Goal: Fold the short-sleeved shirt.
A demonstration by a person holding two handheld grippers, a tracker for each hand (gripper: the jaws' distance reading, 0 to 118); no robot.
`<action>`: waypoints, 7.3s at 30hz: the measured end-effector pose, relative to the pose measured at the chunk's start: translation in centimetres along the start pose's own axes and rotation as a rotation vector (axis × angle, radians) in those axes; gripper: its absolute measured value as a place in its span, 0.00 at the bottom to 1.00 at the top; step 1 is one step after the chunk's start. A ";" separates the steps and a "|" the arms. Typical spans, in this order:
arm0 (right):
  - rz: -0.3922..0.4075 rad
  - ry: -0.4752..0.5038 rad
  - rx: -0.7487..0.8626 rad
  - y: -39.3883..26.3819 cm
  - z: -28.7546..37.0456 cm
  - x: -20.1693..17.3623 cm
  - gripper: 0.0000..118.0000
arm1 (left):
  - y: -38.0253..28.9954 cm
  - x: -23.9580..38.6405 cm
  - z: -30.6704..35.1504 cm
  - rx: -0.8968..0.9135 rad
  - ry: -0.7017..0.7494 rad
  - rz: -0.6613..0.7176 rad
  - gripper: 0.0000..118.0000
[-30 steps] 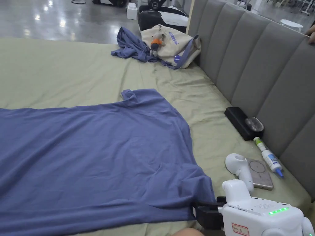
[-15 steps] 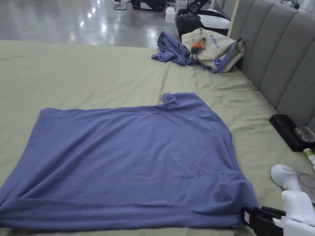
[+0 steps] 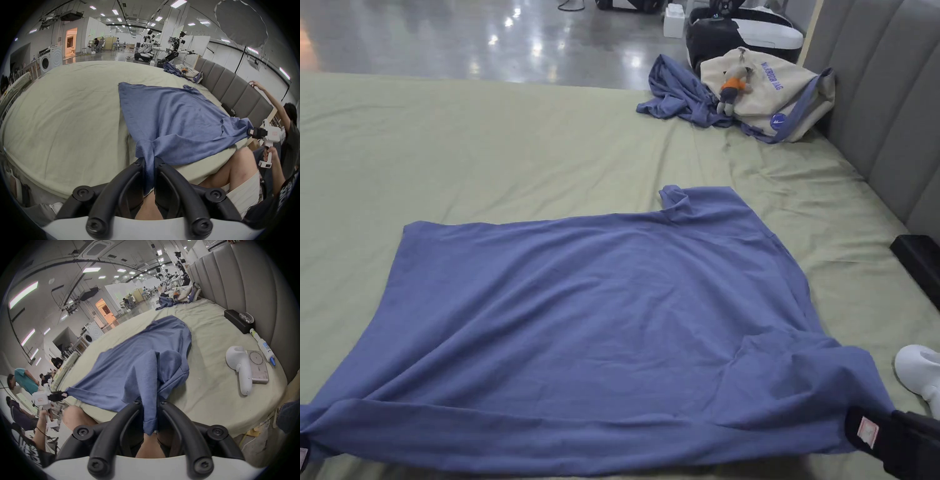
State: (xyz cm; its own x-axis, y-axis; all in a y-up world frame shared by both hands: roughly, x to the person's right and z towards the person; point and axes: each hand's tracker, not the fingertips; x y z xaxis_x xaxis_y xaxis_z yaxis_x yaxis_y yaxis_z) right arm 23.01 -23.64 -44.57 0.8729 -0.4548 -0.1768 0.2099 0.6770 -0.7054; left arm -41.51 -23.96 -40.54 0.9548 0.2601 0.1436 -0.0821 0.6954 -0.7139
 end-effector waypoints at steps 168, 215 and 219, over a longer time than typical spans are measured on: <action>0.048 -0.133 -0.120 -2.2 -4.2 1.2 0.13 | -1.7 -0.4 -4.0 0.036 0.115 -0.101 0.06; 0.397 -0.337 0.395 -2.7 0.3 -10.2 0.02 | 15.8 -9.7 -19.9 -0.129 0.108 -0.263 0.86; 0.394 -0.345 0.377 -2.6 -0.1 -9.8 0.02 | 15.3 -9.9 -21.8 -0.204 0.102 -0.242 0.86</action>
State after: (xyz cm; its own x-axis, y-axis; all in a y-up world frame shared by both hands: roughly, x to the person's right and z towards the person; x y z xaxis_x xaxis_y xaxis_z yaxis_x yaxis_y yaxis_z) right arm 13.85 -20.96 -41.09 0.9944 0.0387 -0.0980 -0.0693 0.9407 -0.3320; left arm -46.02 -30.48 -67.87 0.9641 0.0279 0.2639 0.1999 0.5778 -0.7913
